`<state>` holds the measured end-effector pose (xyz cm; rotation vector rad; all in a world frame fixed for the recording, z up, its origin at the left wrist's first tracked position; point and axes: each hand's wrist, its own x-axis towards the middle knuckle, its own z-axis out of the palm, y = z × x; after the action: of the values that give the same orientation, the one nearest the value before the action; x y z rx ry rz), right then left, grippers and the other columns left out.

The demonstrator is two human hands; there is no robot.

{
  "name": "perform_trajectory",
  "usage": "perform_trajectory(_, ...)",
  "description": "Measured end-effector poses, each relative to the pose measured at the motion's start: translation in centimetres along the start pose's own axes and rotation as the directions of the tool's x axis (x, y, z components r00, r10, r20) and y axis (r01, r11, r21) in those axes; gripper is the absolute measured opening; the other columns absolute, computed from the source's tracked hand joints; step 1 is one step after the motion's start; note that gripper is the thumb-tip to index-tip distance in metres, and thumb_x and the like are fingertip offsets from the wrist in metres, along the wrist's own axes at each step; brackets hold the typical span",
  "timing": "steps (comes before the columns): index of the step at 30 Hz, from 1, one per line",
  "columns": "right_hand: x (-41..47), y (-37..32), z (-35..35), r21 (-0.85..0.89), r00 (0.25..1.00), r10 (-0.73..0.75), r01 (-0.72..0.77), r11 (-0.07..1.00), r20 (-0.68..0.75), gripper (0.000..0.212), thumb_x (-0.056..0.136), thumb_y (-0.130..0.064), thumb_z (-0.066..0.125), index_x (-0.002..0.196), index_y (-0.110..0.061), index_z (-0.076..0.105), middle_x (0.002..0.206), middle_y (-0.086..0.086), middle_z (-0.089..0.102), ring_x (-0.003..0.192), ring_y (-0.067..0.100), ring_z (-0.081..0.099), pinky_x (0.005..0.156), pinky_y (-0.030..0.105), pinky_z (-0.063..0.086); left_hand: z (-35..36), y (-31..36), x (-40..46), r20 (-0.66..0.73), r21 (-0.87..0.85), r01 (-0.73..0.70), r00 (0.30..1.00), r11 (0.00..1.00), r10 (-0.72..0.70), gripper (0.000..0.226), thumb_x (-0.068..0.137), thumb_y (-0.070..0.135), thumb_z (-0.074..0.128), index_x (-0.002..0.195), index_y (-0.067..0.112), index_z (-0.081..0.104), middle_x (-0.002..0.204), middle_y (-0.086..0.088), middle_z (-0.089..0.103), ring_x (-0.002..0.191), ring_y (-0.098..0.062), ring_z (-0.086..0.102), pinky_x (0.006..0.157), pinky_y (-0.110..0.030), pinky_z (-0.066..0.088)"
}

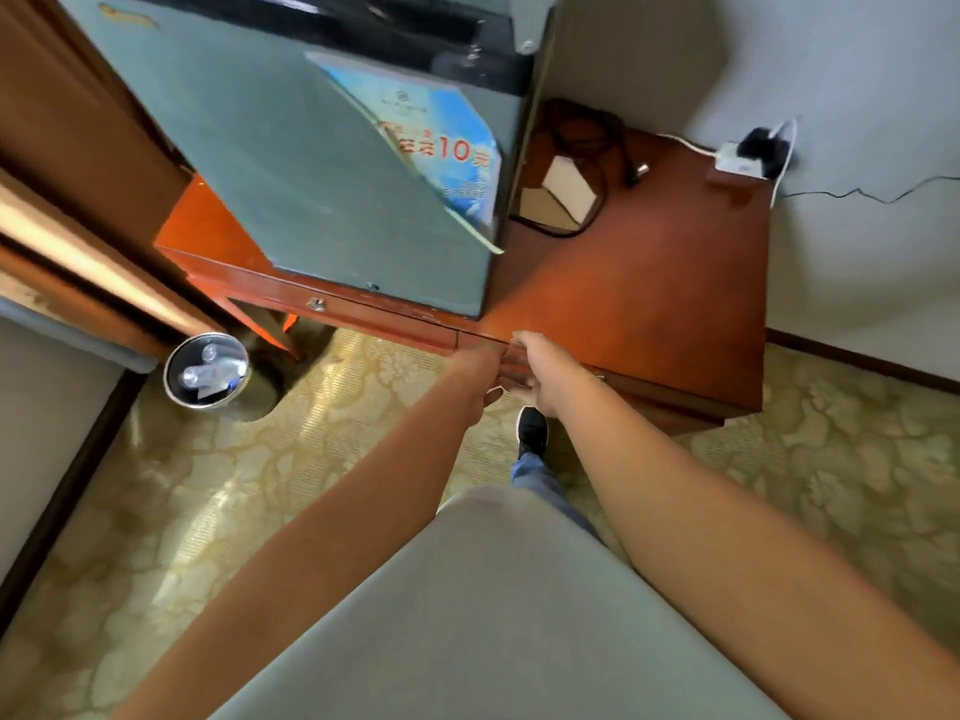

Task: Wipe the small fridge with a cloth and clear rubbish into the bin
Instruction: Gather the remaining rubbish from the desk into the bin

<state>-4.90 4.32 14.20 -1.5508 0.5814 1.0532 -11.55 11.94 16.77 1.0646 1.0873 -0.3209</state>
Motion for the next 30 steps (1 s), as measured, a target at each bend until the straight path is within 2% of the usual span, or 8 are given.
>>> perform_trajectory(3,2.1,-2.2,-3.1,0.034,1.0,0.024,-0.024,0.999,-0.005,0.017,0.1,-0.032,0.056,0.106,-0.017,0.063,0.094,0.004,0.068,0.087,0.019,0.066,0.071,0.036,0.058,3.5,1.6,2.2,-0.009,0.012,0.026,1.0,1.0,-0.026,0.017,0.097,0.024,0.054,0.092,0.016,0.068,0.085,0.001,0.069,0.084,-0.016,0.064,0.077,-0.029,0.052)
perform_trajectory(7,5.3,-6.1,-6.6,0.076,0.999,0.05,-0.051,0.996,0.017,0.014,0.099,-0.031,0.057,0.1,-0.018,0.062,0.107,0.005,0.068,0.096,0.022,0.068,0.09,0.042,0.058,8.2,4.8,4.8,-0.029,0.034,0.019,0.999,0.999,-0.018,0.02,0.1,0.02,0.049,0.084,0.019,0.061,0.08,0.001,0.062,0.077,-0.015,0.057,0.075,-0.03,0.047)
perform_trajectory(10,7.8,-9.6,-8.6,0.106,0.997,0.066,-0.069,0.992,0.034,0.012,0.099,-0.027,0.057,0.102,-0.017,0.063,0.109,0.005,0.069,0.098,0.021,0.068,0.09,0.041,0.058,11.2,7.5,6.7,-0.057,0.066,0.013,0.998,0.998,-0.009,0.022,0.1,0.019,0.048,0.082,0.02,0.06,0.078,0.002,0.061,0.073,-0.014,0.056,0.07,-0.029,0.043)
perform_trajectory(15,11.3,-14.6,-11.0,0.127,0.992,0.091,-0.102,0.987,0.091,0.017,0.1,-0.028,0.058,0.107,-0.015,0.065,0.112,0.007,0.07,0.103,0.024,0.069,0.092,0.042,0.057,15.4,11.9,9.8,-0.112,0.076,0.039,0.993,0.996,-0.03,0.02,0.099,0.019,0.049,0.082,0.023,0.06,0.088,0.0,0.062,0.09,-0.02,0.059,0.085,-0.035,0.05)
perform_trajectory(22,15.7,-20.0,-13.9,0.104,0.985,0.108,-0.123,0.987,0.136,0.017,0.1,-0.029,0.056,0.105,-0.015,0.064,0.116,0.009,0.067,0.104,0.024,0.068,0.094,0.039,0.055,19.4,15.0,15.0,-0.222,0.099,0.086,0.973,0.991,-0.062,0.01,0.097,0.025,0.054,0.098,0.022,0.063,0.11,-0.003,0.064,0.107,-0.024,0.062,0.096,-0.042,0.055)
perform_trajectory(25,17.7,-21.7,-14.9,0.096,0.981,0.138,-0.151,0.984,0.137,0.018,0.099,-0.027,0.058,0.108,-0.013,0.064,0.117,0.009,0.067,0.099,0.022,0.067,0.095,0.039,0.055,20.3,16.1,17.3,-0.268,0.106,0.106,0.961,0.989,-0.075,0.03,0.096,0.027,0.055,0.125,0.021,0.06,0.12,-0.003,0.061,0.108,-0.023,0.06,0.085,-0.038,0.057)
perform_trajectory(28,20.0,-22.7,-15.5,0.086,0.976,0.173,-0.185,0.979,0.134,0.02,0.097,-0.025,0.06,0.113,-0.013,0.064,0.12,0.01,0.067,0.104,0.023,0.066,0.099,0.041,0.055,20.7,17.2,19.5,-0.306,0.12,0.124,0.949,0.985,-0.082,0.036,0.095,0.029,0.056,0.129,0.021,0.057,0.122,-0.005,0.061,0.104,-0.022,0.059,0.071,-0.033,0.053)
perform_trajectory(30,21.4,-23.4,-15.4,0.072,0.973,0.185,-0.196,0.978,0.136,0.026,0.098,-0.025,0.059,0.121,-0.012,0.062,0.121,0.01,0.066,0.107,0.024,0.066,0.098,0.04,0.055,20.6,17.8,21.0,-0.329,0.099,0.142,0.939,0.985,-0.103,0.04,0.091,0.031,0.056,0.13,0.02,0.056,0.116,-0.004,0.063,0.101,-0.022,0.062,0.076,-0.034,0.056)
